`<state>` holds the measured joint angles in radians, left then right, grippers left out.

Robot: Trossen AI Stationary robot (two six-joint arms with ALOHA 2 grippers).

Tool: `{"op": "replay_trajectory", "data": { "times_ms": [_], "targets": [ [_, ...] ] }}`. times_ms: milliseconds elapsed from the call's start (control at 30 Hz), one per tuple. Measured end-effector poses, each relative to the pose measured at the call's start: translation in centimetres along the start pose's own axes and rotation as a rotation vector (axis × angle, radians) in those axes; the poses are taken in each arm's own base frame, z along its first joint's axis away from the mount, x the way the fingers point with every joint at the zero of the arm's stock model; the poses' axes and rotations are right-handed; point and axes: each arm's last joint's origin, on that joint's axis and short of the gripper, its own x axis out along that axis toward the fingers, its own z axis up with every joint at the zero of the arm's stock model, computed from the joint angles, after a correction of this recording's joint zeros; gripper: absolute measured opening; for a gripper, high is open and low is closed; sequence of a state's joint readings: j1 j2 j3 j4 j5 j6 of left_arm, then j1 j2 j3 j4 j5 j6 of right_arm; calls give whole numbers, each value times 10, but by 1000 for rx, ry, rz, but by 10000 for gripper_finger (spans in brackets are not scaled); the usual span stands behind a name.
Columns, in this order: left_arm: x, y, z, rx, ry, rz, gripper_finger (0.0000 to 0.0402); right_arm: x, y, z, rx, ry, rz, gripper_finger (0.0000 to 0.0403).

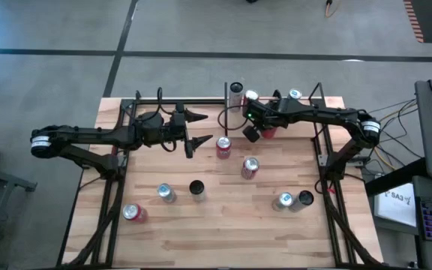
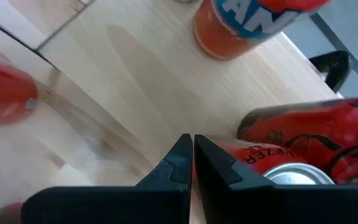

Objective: Place canned beverage on shelf
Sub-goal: Put the red black soda can on the shelf aligned with the other red black soda can

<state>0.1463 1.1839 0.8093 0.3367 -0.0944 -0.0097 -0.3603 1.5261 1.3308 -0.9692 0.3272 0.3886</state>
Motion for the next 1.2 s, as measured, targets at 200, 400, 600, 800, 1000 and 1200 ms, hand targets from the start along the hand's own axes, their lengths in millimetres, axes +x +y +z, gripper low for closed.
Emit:
{"op": "replay_trajectory", "data": {
  "times_ms": [200,400,600,800,1000,1200],
  "targets": [
    [0,0,0,0,0,0,341,0,-1,-1,2,4,-21,9],
    [0,0,0,0,0,0,341,-4,-1,2,-10,-11,-15,9],
    [0,0,0,0,2,0,341,-20,-6,5,-19,-51,2,9],
    [0,0,0,0,3,0,341,-42,-17,-3,-42,-71,13,9],
    [0,0,0,-1,-1,0,341,-65,-32,-16,-42,-53,35,9],
    [0,0,0,-4,0,0,341,-74,-40,-27,-43,-72,64,9]
  ]
}}
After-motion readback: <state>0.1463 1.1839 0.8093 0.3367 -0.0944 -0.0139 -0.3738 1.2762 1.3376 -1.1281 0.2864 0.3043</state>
